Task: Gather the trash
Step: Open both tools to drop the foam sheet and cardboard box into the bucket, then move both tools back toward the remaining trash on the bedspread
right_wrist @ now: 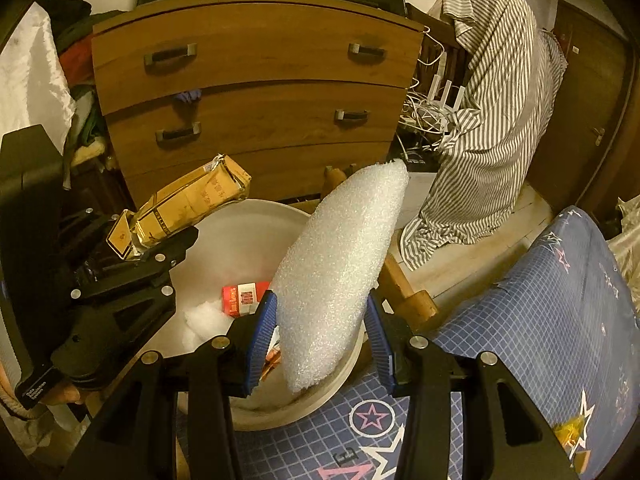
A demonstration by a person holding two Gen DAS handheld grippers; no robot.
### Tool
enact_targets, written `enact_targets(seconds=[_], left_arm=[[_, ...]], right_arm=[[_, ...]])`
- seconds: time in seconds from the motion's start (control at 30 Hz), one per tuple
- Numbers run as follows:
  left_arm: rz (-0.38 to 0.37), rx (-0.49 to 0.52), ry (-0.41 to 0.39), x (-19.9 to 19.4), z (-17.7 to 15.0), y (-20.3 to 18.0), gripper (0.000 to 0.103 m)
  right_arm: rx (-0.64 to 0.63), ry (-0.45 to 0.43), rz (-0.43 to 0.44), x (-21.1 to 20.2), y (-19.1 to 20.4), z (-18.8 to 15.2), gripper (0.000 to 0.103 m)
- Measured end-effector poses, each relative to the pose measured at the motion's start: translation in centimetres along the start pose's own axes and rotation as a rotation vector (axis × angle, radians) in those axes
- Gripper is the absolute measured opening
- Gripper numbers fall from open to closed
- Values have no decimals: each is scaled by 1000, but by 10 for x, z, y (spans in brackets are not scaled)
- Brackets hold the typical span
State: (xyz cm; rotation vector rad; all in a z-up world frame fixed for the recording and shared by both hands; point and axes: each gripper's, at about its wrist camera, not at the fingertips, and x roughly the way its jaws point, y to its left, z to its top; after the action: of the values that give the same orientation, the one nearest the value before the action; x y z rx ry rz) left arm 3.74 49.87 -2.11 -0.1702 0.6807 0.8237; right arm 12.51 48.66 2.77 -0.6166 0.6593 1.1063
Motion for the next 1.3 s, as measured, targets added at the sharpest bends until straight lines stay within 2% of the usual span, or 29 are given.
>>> enact_targets(seconds=[0.57, 0.6, 0.63, 0.67, 0.7, 0.73, 1.1, 1.3], left_arm=[[-8, -10, 29, 21, 3, 2, 35], [-13, -10, 29, 22, 3, 2, 36], [-17, -5, 33, 24, 3, 0, 39], [-13, -1, 39, 25, 3, 0, 52], [-11, -2, 36, 26, 3, 0, 63], [-6, -5, 29, 26, 3, 1, 64], [-5, -39, 32, 27, 0, 11, 64], [15, -61, 21, 22, -3, 14, 64]], right_arm=[[-33, -6, 2, 14, -2, 7, 47], [-39, -5, 11, 15, -1, 7, 51], [-45, -2, 6, 16, -1, 6, 62], [-48, -7, -3, 16, -1, 6, 73], [-49, -14, -8, 16, -1, 5, 73], [-44, -11, -5, 17, -2, 4, 73], [-16, -3, -18, 17, -13, -5, 73], [40, -49, -38, 7, -17, -12, 73]])
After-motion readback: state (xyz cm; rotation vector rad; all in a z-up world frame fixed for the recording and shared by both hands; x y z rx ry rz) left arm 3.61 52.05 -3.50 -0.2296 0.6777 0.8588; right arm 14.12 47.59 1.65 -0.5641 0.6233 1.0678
